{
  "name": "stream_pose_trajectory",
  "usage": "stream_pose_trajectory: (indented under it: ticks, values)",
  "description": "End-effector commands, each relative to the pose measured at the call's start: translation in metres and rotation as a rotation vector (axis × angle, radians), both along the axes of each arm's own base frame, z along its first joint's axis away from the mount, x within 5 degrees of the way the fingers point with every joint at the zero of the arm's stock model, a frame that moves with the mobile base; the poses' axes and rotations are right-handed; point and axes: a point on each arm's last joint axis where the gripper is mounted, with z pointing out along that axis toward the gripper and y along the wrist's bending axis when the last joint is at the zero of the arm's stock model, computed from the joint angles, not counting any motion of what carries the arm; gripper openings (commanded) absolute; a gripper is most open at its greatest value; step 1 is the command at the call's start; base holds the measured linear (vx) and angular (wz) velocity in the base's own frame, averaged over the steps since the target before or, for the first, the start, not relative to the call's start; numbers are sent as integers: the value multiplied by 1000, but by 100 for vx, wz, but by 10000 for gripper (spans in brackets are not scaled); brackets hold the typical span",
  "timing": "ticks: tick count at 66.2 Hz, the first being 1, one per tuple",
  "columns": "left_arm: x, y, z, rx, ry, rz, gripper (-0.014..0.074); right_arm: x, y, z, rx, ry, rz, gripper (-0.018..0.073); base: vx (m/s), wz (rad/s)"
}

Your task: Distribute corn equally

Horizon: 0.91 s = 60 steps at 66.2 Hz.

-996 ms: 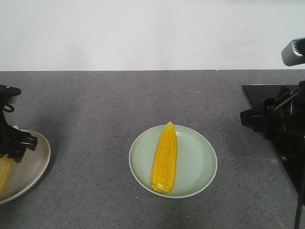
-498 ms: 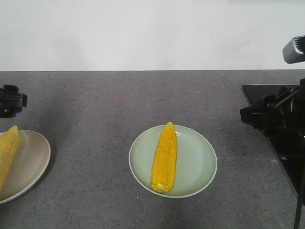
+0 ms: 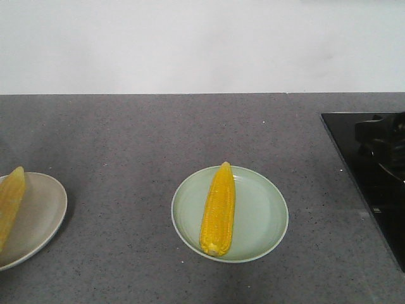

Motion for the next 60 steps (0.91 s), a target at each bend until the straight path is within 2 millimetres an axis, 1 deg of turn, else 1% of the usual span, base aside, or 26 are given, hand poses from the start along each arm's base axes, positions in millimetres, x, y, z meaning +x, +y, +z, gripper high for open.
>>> stream_pose_trajectory:
  ticks: [1,5,6,12,13,19,26,31,40,45,50,55,60]
  values:
    - [-16,0,2,-12,-171,-39,588,-12,-6,6,28,-143,-26,559,0,0]
    - [-26,1,-7,-8,-204,-48,588,-22,-8,0,41,-179,-37,559,0,0]
    - [-28,1,-9,-5,-208,-48,588,-24,-9,-5,42,-178,-39,559,0,0]
    - [-41,3,-23,7,-247,-57,588,-40,-13,-16,62,-249,-38,559,0,0]
    - [-43,4,-25,9,-253,-58,588,-42,-13,-21,63,-252,-38,559,0,0]
    - [-54,5,-35,7,-287,-66,588,-58,-16,-30,80,-323,-35,559,0,0]
    - [-63,6,-42,4,-313,-68,588,-71,-19,-45,90,-364,-32,559,0,0]
    - [-66,7,-44,17,-320,-68,587,-77,-21,-51,92,-379,-32,559,0,0]
    - [-67,8,-44,51,-326,-68,587,-83,-22,-54,92,-389,-31,545,0,0]
    - [-67,8,-44,53,-327,-68,575,-84,-22,-53,91,-397,-29,505,0,0]
    - [-67,8,-44,53,-327,-68,541,-84,-22,-53,91,-399,-29,445,0,0]
    - [-67,8,-44,53,-327,-68,483,-84,-22,-53,92,-401,-29,350,0,0]
    - [-67,8,-44,53,-323,-67,394,-84,-22,-53,92,-401,-29,243,0,0]
